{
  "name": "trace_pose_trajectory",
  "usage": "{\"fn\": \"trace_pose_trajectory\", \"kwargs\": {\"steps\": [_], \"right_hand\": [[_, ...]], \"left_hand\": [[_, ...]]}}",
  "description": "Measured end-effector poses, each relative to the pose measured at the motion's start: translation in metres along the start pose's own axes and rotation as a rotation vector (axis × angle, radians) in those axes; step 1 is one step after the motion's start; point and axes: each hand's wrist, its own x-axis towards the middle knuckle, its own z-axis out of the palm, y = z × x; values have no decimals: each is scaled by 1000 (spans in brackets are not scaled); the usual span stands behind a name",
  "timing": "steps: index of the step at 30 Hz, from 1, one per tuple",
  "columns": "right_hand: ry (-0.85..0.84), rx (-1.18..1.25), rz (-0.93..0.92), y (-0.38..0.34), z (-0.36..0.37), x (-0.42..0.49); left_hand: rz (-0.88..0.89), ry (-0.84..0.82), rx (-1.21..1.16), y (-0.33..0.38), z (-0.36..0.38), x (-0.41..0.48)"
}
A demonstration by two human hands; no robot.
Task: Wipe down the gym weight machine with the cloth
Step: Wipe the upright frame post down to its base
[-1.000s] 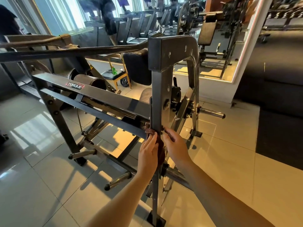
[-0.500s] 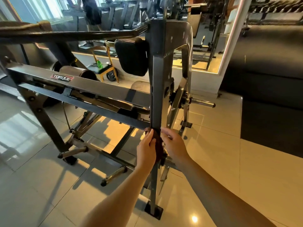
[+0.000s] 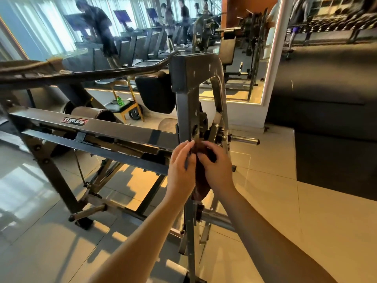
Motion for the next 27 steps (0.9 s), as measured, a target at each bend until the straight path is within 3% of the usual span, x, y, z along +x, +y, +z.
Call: {"fn": "trace_pose_trajectory", "kwargs": {"steps": [3,9,15,21,27], "right_hand": [[140,52,-7,-21,-10,41],[32,64,-170,-42,12,92],[-31,217,81,-23,6,117],[-63,110,-269,-28,8,86],[-97,217,-97,-27,-3,112]], "left_hand": [[48,101,72,17,7,25],[112,270,286,15,34,42],[75,370,302,4,45,46],[160,482,264,-6,48,51],[78,493,260,4,56,49]]}}
